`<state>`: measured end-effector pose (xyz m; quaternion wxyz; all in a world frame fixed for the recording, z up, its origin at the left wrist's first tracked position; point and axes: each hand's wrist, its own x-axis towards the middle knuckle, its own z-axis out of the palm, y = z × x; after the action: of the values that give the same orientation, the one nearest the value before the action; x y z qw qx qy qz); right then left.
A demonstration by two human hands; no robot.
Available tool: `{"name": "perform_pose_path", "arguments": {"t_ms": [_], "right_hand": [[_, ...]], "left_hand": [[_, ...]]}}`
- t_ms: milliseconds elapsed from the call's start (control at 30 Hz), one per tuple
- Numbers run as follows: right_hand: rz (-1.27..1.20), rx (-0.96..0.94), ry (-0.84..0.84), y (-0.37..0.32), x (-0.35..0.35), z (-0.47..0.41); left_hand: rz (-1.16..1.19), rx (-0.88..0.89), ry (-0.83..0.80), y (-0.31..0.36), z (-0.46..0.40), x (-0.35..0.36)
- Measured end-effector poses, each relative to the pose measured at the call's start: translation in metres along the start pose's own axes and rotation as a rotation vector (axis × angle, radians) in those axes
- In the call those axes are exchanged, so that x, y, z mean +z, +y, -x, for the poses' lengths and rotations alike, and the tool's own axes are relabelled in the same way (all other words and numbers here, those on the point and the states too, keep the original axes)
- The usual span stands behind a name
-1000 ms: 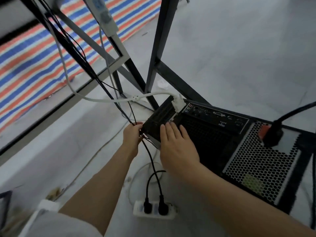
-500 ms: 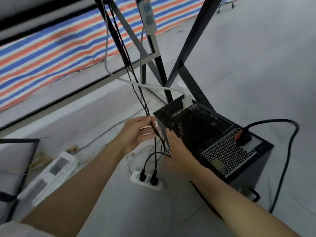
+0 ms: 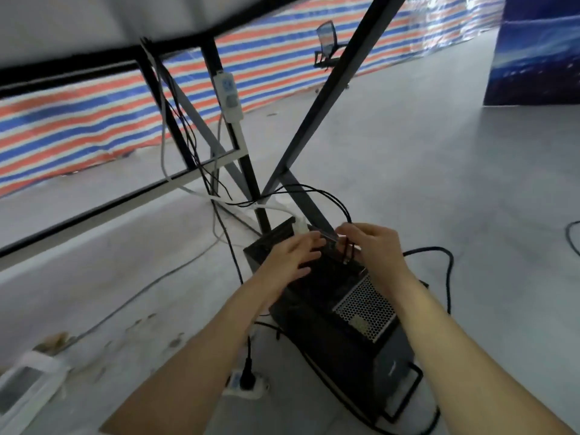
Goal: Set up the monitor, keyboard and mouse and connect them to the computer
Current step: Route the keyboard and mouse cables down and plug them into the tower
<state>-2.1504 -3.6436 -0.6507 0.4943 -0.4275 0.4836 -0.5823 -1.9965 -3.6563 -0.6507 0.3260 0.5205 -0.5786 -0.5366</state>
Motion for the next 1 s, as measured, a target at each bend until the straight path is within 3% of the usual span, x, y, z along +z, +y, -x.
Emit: {"name": "perform_pose_path", "arguments": {"t_ms": [133,233,367,500,700,900,1000], "right_hand": [[-0.036,-0.010,0.201,-0.019,-0.014,-0.006],[-0.134,0.008,0.308,-0.021,-0.030,-0.009],[-0.189,0.053,0.213,0.001,-0.039,-0.003],[-0.135,0.192,-0.066,0.034,-0.039,0.008],[-0.114,0.342,-0.432,0.046,-0.036,0.012],[0.014,0.172,-0.358,0.051,-0.021,0.006],[0.004,0.195,-0.473,0.051,-0.022,0.007]], "left_hand": [[-0.195,0.025,-0.374,-0.014,0.000,0.041],[-0.174,0.014,-0.478,0.002,-0.002,0.043],[0.313,-0.014,-0.411,0.026,-0.006,0.048],[0.704,0.049,-0.179,0.035,-0.024,0.044],[0.709,0.079,0.019,0.022,-0.029,0.024],[0.780,0.016,-0.015,0.026,-0.027,0.015],[0.777,-0.001,-0.001,0.026,-0.029,0.008]]}}
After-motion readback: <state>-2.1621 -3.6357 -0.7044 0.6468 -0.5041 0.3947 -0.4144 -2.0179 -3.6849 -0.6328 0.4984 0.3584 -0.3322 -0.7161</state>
